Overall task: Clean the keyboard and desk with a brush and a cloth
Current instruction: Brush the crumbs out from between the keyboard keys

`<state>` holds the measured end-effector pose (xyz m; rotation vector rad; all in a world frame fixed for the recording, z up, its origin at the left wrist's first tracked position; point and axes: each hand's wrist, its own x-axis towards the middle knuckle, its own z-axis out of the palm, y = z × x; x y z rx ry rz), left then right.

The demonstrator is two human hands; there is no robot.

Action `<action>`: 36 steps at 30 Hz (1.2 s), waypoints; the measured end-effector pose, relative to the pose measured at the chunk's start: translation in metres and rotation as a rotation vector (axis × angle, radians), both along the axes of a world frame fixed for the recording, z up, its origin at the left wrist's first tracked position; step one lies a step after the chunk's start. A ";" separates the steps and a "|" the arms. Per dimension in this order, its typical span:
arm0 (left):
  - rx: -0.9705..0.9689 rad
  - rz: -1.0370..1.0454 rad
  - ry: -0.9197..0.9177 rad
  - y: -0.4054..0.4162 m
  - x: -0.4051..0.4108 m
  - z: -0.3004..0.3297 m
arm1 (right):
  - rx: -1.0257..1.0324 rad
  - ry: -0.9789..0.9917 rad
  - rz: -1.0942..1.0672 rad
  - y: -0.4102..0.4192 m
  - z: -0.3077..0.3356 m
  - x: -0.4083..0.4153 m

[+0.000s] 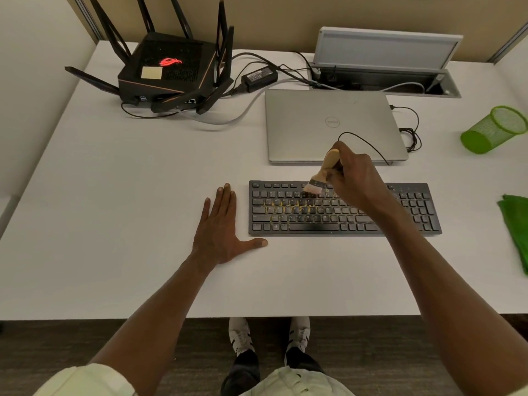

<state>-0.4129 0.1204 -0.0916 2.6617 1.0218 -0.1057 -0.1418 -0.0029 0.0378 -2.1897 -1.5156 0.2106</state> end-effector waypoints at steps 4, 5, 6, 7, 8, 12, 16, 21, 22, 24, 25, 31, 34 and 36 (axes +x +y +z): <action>-0.050 0.006 -0.035 -0.001 0.005 0.002 | 0.054 0.043 -0.104 0.002 -0.004 -0.002; -0.054 0.007 -0.045 -0.002 0.007 0.003 | 0.072 0.063 -0.150 0.004 -0.005 -0.003; -0.051 0.005 -0.044 -0.003 0.008 0.003 | 0.085 0.076 -0.190 0.006 -0.006 -0.004; -0.042 0.000 -0.040 -0.005 0.009 0.002 | 0.092 0.082 -0.220 0.008 -0.007 -0.005; -0.026 -0.004 -0.041 -0.007 0.009 0.001 | 0.099 0.082 -0.236 0.010 -0.007 -0.006; -0.010 -0.003 -0.077 -0.007 0.009 -0.003 | 0.104 0.084 -0.184 0.018 -0.011 -0.005; 0.000 -0.008 -0.043 -0.006 0.009 -0.003 | 0.106 0.093 -0.138 0.024 -0.013 -0.007; -0.005 -0.006 -0.045 -0.006 0.009 -0.002 | 0.049 0.044 -0.033 0.031 -0.019 -0.009; -0.009 -0.005 -0.057 -0.006 0.009 -0.002 | 0.032 0.013 -0.002 0.030 -0.020 -0.007; -0.014 -0.005 -0.069 -0.006 0.009 -0.002 | 0.000 -0.046 0.035 0.026 -0.018 -0.001; -0.014 -0.007 -0.062 -0.006 0.009 -0.002 | -0.016 -0.074 0.040 0.022 -0.016 0.002; 0.005 -0.002 -0.065 -0.007 0.009 -0.003 | 0.029 -0.023 0.062 0.024 -0.006 0.009; 0.006 0.001 -0.057 -0.007 0.009 -0.002 | 0.026 0.064 0.082 0.030 -0.009 0.001; 0.006 0.001 -0.049 -0.007 0.009 -0.002 | 0.008 0.039 0.080 0.027 -0.013 0.004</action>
